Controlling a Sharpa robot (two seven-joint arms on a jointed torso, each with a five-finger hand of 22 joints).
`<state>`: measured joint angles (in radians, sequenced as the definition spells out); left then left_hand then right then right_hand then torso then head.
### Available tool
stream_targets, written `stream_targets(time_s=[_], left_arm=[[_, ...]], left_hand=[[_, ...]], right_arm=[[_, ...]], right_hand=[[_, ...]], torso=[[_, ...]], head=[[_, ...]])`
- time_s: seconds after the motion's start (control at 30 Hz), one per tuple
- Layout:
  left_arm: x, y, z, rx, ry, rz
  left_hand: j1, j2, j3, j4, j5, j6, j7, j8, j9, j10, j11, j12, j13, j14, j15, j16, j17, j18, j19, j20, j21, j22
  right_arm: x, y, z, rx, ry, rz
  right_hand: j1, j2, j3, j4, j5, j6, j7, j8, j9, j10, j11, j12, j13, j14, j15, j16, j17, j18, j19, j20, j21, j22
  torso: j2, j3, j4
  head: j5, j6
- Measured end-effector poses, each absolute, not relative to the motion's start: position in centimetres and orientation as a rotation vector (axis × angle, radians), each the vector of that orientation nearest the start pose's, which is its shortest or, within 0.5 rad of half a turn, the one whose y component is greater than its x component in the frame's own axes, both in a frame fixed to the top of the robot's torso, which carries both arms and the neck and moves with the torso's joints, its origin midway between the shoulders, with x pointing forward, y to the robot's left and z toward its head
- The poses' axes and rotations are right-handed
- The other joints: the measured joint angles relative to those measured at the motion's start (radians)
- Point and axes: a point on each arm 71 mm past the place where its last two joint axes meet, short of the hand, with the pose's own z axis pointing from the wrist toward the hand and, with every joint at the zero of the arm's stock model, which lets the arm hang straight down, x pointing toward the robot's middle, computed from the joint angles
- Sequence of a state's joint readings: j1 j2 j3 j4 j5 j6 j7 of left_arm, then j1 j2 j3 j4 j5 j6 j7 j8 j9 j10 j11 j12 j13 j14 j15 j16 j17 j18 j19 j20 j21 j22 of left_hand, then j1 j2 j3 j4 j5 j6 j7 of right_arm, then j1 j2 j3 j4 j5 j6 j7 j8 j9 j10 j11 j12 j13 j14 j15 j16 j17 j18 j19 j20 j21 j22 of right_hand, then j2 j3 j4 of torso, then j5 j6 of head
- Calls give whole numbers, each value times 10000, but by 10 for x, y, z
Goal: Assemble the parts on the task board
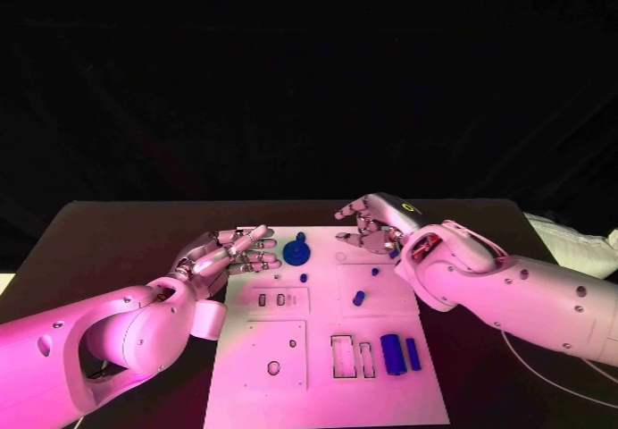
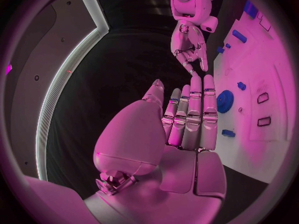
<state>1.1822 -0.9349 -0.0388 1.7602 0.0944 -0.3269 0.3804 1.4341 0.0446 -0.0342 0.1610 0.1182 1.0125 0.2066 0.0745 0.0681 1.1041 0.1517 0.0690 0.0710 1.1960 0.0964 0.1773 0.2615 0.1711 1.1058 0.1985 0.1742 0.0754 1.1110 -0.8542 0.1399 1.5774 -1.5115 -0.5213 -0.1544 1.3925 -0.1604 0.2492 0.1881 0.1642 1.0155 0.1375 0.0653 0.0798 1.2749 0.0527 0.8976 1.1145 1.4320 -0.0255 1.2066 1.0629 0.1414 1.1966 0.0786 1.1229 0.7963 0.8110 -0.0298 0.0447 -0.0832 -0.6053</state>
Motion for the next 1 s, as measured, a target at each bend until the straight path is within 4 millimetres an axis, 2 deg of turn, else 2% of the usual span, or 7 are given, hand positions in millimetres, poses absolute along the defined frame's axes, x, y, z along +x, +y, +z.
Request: stream_targets(time_s=[0.07,0.2,0.3,0.4,0.5,0.83,1.0], left_arm=[[440,187,-170,-12293,14772,-16749],[440,188,-171,-12299,14766,-16732],[441,189,-171,-12312,14759,-16702],[441,190,-172,-12319,14755,-16686],[442,190,-173,-12330,14760,-16673],[442,188,-176,-12362,14869,-16723],[443,188,-177,-12380,14883,-16702]], left_hand=[[0,0,0,0,0,0,0,0,0,0,0,0,0,0,0,0,0,0,0,0,0,0],[0,0,0,0,0,0,0,0,0,0,0,0,0,0,0,-6,0,0,0,0,-2,1],[0,0,0,0,0,0,0,0,0,0,0,0,0,0,0,-40,-1,-1,0,0,-39,1],[0,0,0,0,0,0,0,0,0,0,1,0,0,0,0,-40,-1,-1,0,0,-39,1],[0,0,0,0,0,0,0,0,0,0,0,0,0,0,0,-40,-1,-1,0,0,-39,1],[0,0,0,0,0,1,0,0,0,0,0,0,0,0,0,-40,12,0,0,0,-39,2],[0,0,0,0,0,1,0,0,0,0,0,0,0,0,0,-40,12,0,0,0,-39,2]], right_arm=[[485,-221,-141,462,13962,7012],[482,-249,-145,1049,14326,7493],[480,-267,-151,1308,14568,7657],[479,-279,-156,1340,14688,7623],[480,-285,-159,1295,14763,7558],[484,-292,-167,866,15139,6761],[486,-293,-172,739,15284,6435]], right_hand=[[288,40,122,-149,62,-82,15,0,-28,-489,1,-1531,-1085,-230,-28,-967,-956,137,-441,-15,-945,-1225],[505,-60,152,-415,163,-113,45,0,-44,-525,-26,-2077,-1583,-196,-17,-1376,-1175,136,-423,-26,-1406,-1694],[540,-95,28,-539,396,-19,2,0,-44,336,-108,-522,-562,273,-79,-175,329,135,450,-75,-621,-470],[540,-95,-96,-654,454,57,-44,0,-43,962,-106,1003,520,312,-104,1019,1759,-118,1206,-111,364,970],[534,-101,-244,-638,470,68,-55,0,-43,1129,-141,1581,951,312,-104,1477,2316,-119,1462,-126,780,1560],[353,-96,-627,-553,470,70,-58,0,-52,1360,-122,2518,1657,312,-104,2133,2453,-418,1844,-100,1593,2760],[353,-96,-687,-554,470,70,-59,0,-52,1433,-122,2768,1856,312,-104,2299,2452,-419,1913,-104,1792,3094]], torso=[[-15,13,-64],[-42,56,-171],[-68,93,-260],[-87,130,-337],[-105,164,-388],[-108,245,-429],[-101,252,-428]], head=[[9,3],[-5,11],[0,18],[3,19],[11,22],[28,-11],[35,-34]])
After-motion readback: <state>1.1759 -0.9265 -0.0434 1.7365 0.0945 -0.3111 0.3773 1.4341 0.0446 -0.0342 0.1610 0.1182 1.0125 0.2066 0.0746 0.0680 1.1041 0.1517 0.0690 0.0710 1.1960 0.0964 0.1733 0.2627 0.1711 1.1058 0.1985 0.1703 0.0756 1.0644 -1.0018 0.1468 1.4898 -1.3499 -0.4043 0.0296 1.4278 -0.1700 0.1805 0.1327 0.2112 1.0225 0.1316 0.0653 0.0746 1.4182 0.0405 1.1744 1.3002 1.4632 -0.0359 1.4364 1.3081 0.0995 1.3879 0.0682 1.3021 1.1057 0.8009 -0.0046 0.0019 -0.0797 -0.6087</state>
